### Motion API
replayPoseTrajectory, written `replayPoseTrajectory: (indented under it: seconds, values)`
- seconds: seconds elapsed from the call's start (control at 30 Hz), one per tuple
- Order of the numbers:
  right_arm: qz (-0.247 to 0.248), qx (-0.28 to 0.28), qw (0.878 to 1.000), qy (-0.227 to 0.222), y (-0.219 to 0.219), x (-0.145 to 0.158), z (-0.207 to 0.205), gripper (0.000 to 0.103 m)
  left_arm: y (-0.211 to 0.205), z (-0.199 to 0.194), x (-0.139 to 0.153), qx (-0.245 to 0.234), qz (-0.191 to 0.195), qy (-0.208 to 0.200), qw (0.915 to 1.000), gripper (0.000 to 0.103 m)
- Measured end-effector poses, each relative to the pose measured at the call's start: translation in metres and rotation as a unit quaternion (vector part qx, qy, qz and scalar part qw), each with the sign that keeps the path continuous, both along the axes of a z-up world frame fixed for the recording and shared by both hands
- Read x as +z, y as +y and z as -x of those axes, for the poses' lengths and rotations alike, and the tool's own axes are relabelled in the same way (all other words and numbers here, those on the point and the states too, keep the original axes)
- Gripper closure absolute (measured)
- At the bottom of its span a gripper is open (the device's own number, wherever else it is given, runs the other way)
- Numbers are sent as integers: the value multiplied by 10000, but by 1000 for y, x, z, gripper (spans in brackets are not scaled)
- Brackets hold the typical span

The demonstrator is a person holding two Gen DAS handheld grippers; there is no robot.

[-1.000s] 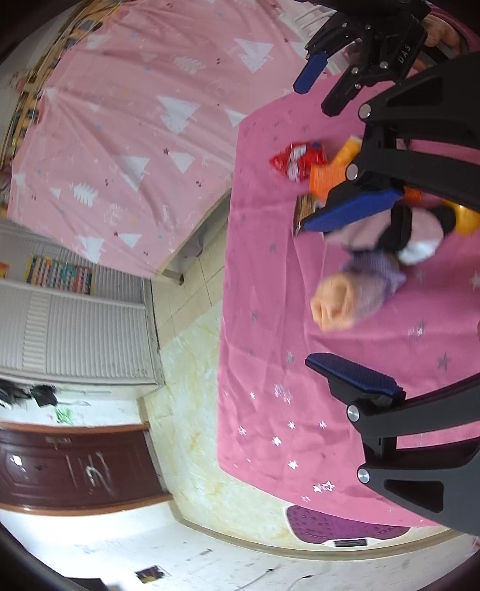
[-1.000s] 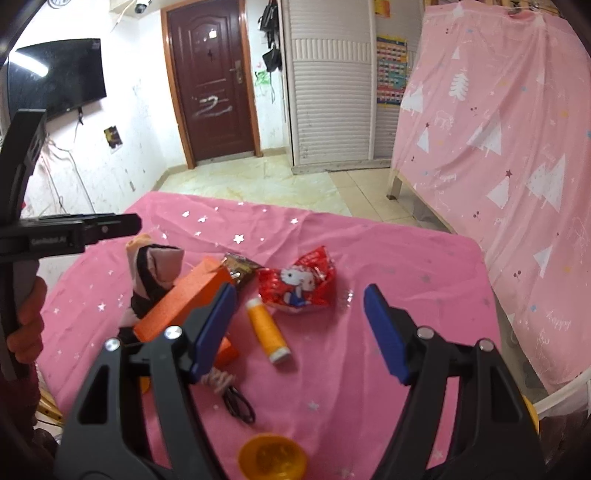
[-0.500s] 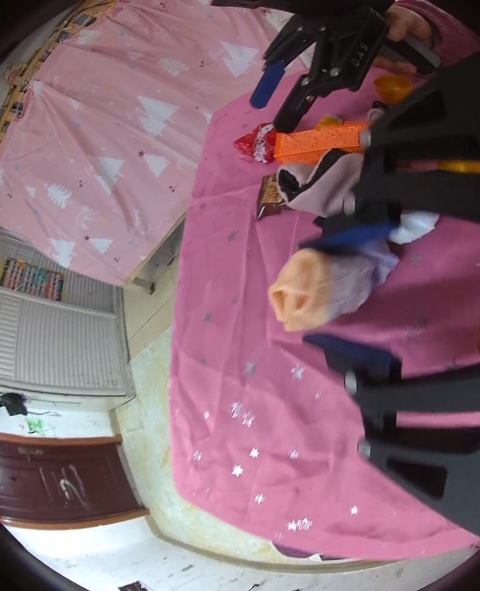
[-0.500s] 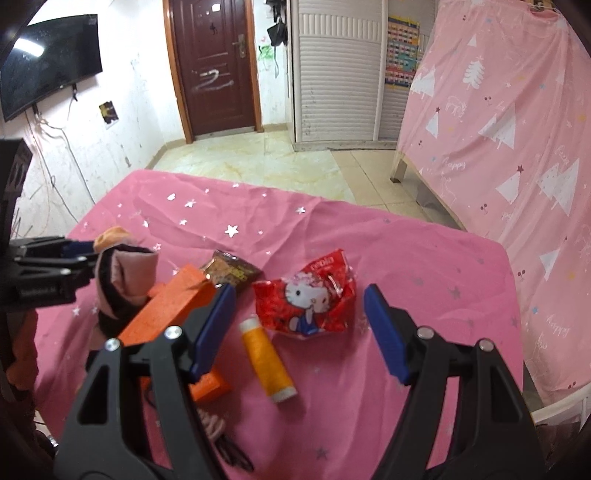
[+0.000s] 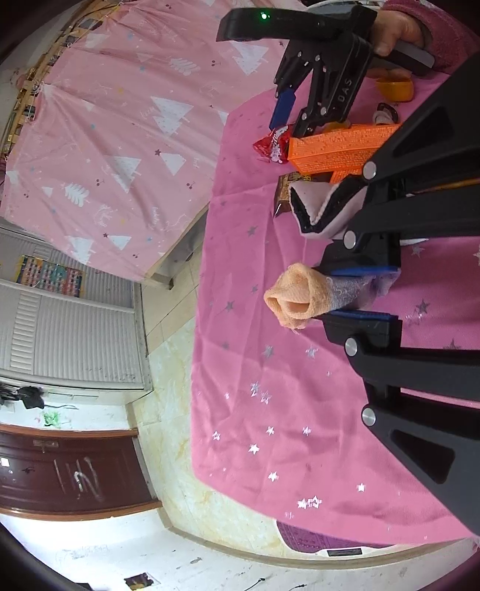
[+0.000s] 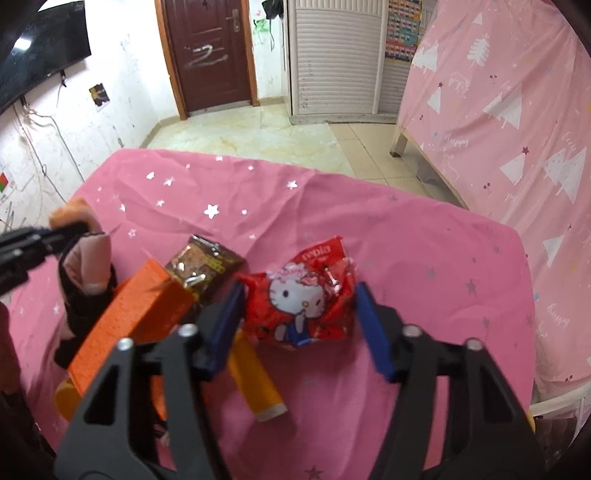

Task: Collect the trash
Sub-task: 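Grasp the peach-and-purple sock with the left gripper while the right grasps the Hello Kitty wrapper, then carry the sock and red wrapper in both grippers over the yellow bin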

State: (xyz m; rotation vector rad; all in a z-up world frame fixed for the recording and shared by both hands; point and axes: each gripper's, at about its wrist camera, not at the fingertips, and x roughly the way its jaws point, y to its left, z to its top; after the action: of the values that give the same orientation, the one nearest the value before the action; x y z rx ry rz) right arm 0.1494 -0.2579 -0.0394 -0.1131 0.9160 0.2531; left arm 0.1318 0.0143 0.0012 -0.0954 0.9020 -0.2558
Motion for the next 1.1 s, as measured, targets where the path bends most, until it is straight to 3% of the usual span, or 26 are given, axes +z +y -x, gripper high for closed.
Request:
replayPoseTrajectory:
  seconds: [0.07, 0.2, 0.57, 1.1]
  values:
    - [-18, 5, 10000, -66, 0, 3, 1, 62, 1, 2, 3, 32, -7, -23, 10000, 95]
    - [-9, 5, 9998, -181, 0, 10, 7, 65, 3, 10, 10, 69, -71, -115, 9999, 95]
    - [-147, -81, 9973, -715, -14, 47, 46, 66, -1, 39, 50, 123, -109, -557, 9983, 95]
    - [-364, -523, 9923, -1061, -76, 63, 100, 66, -70, 77, 85, -430, -177, -891, 9949, 94]
